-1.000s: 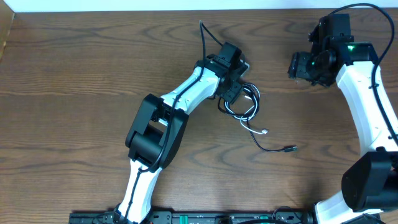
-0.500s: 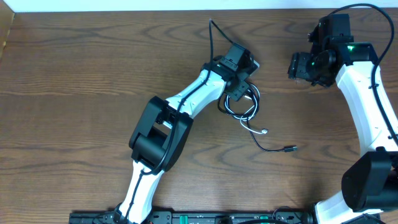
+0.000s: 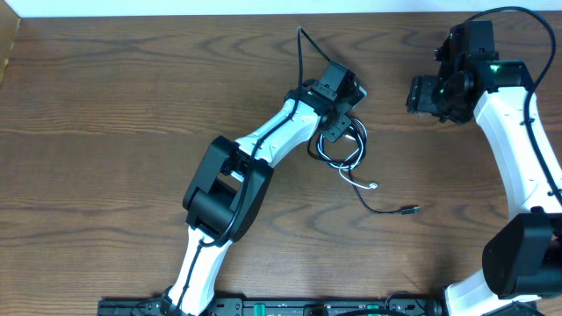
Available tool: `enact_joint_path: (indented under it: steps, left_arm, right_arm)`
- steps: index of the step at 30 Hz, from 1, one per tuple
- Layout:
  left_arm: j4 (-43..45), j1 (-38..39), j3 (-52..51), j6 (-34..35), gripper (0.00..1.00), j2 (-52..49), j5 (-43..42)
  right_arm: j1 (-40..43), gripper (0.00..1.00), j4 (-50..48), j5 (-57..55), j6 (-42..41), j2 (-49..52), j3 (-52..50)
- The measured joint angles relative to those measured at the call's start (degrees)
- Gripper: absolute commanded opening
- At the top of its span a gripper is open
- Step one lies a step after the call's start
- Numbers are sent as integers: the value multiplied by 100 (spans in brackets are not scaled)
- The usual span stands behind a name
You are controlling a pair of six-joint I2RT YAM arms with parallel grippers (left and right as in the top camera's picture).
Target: Untangle cables
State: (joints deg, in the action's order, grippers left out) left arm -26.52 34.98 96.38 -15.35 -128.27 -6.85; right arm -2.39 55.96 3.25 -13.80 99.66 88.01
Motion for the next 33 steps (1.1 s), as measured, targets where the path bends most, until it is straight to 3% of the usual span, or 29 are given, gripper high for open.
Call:
enact_joint_path:
  steps: [9,11,12,13,24,33]
  left_arm:
    - [24,-4,79,9,31,-249,0]
    - [20,-4,83,28,20,-262,-2]
    - [15,-4,83,52,9,-262,-7]
    - [11,-2,83,61,8,-262,-9]
    - [-586,-208,83,1078,7,-20,-33]
    - [-1014,-605,85,1690,7,1644,-487]
  right_arm:
    - [-4,73,7,0,0,0,0]
    - [-7,73,7,2,0,2,0]
    - [-9,73,9,2,0,2,0]
    - [-9,73,11,0,2,2,0]
    - [-11,73,-37,483,319,2,-2]
    - [-68,73,-393,1895,997,2,-2]
